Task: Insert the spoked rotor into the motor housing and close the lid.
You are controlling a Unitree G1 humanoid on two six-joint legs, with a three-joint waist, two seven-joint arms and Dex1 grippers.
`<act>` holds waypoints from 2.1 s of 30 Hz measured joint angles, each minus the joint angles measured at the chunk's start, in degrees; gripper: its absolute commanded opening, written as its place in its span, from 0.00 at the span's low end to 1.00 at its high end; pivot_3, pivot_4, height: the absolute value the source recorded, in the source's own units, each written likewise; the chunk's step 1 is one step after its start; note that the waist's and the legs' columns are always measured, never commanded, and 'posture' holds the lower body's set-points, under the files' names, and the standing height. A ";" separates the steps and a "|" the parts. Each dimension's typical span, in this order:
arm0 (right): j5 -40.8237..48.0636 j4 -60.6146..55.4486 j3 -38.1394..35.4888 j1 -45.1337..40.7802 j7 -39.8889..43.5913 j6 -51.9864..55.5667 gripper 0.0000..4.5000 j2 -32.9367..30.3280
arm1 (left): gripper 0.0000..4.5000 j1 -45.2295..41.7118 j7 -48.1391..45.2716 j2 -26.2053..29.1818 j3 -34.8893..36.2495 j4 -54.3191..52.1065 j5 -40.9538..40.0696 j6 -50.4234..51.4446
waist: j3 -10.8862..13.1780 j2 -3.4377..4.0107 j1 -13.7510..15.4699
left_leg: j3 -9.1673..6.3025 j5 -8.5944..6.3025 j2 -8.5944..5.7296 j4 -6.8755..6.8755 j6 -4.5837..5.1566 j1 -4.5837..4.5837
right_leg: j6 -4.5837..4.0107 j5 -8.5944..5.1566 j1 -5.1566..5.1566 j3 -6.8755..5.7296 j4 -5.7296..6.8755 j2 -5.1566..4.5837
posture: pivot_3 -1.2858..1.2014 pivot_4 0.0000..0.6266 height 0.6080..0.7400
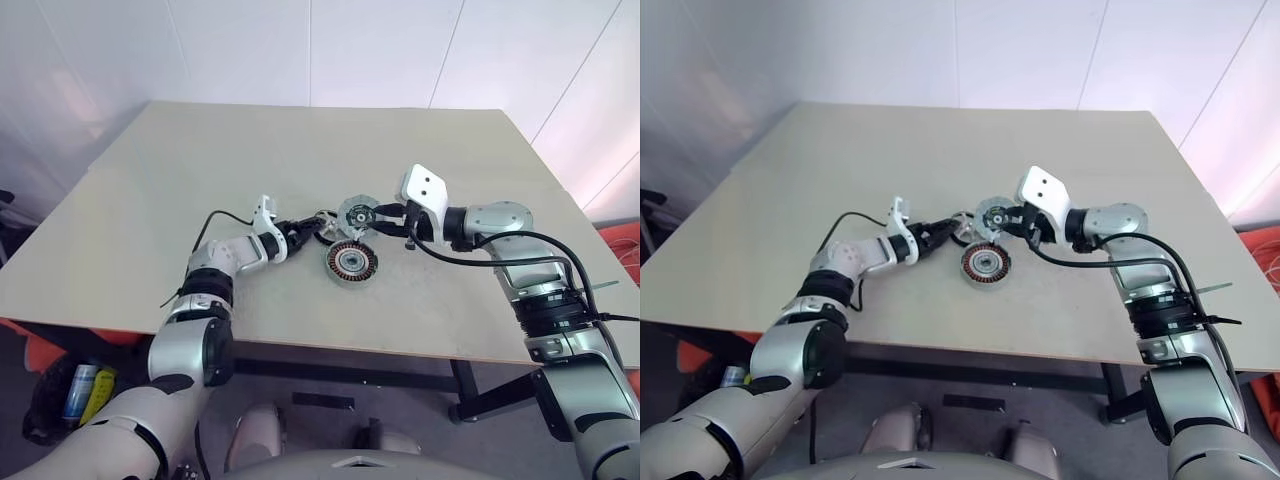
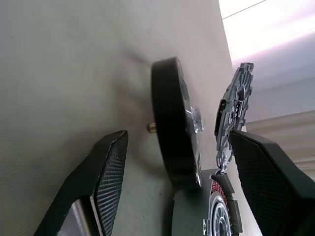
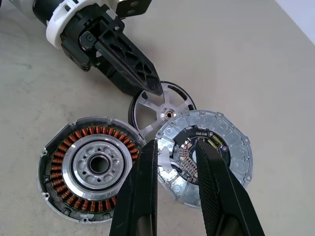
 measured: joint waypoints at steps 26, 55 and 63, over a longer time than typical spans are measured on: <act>-0.02 0.04 0.00 0.02 -1.22 -0.82 0.30 -0.05 | 0.44 0.25 -0.30 -0.93 2.01 -0.77 -1.07 -1.54 | 0.09 -0.13 -0.22 | 0.00 0.01 0.01 -0.03 -0.01 -0.02 | 0.00 0.00 -0.04 -0.02 -0.01 0.00 | 0.52 0.00 1.00; -0.31 0.97 -0.01 -0.02 -1.89 -1.14 0.30 -0.72 | 0.10 2.81 10.49 0.69 10.61 -4.35 -5.66 -18.06 | 0.18 -0.27 -1.86 | -0.02 -0.03 0.06 -0.09 -0.33 0.09 | 0.05 0.06 -0.02 -0.02 0.01 0.05 | 0.52 0.00 1.00; -2.39 3.79 -0.01 -0.15 -2.66 -2.20 0.30 -2.78 | 0.10 7.88 3.85 3.75 11.95 -26.37 -28.41 14.07 | 0.27 -0.39 -1.18 | 0.05 0.02 0.02 -0.07 -0.03 -0.28 | 0.00 0.06 -0.29 -0.03 -0.02 0.01 | 0.52 0.00 1.00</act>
